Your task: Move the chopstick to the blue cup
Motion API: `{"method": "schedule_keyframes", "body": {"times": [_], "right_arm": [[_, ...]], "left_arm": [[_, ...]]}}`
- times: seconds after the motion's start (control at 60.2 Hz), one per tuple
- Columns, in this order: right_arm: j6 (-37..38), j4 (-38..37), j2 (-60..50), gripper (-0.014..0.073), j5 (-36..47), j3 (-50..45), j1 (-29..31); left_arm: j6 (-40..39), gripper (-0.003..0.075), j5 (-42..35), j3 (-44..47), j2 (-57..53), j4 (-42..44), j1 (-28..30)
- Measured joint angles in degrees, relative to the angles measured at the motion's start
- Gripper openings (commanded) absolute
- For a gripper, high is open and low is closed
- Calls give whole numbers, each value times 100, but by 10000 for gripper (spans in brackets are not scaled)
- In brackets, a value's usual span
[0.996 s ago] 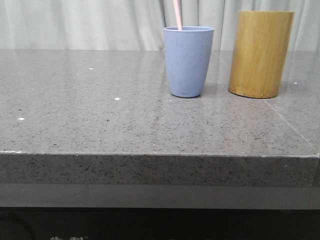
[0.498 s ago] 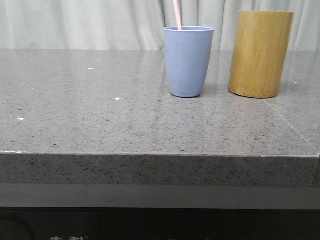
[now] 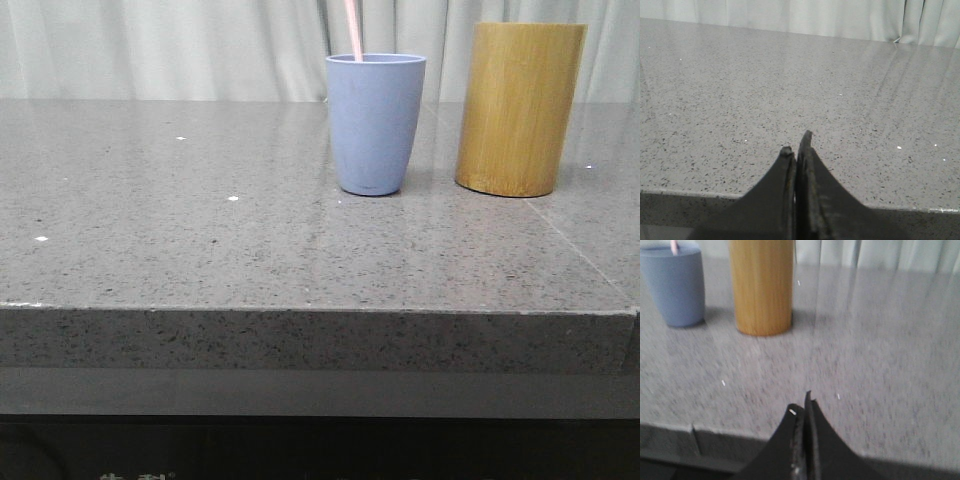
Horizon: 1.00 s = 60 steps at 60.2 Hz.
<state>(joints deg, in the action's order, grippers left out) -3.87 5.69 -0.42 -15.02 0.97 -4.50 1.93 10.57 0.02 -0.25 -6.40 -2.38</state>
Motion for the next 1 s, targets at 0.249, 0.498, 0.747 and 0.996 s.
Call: {"method": "schedule_keyframes", "body": {"times": [0.249, 0.498, 0.747, 0.996], "right_arm": [[0, 134, -13, -69, 241, -256, 77], [0, 146, -13, -69, 260, -256, 77], [0, 156, -13, -69, 260, -256, 77], [0, 168, -13, -69, 260, -256, 77]], "left_arm": [[0, -19, 2, 0, 0, 0, 0], [0, -19, 2, 0, 0, 0, 0], [0, -19, 2, 0, 0, 0, 0], [0, -19, 2, 0, 0, 0, 0]]}}
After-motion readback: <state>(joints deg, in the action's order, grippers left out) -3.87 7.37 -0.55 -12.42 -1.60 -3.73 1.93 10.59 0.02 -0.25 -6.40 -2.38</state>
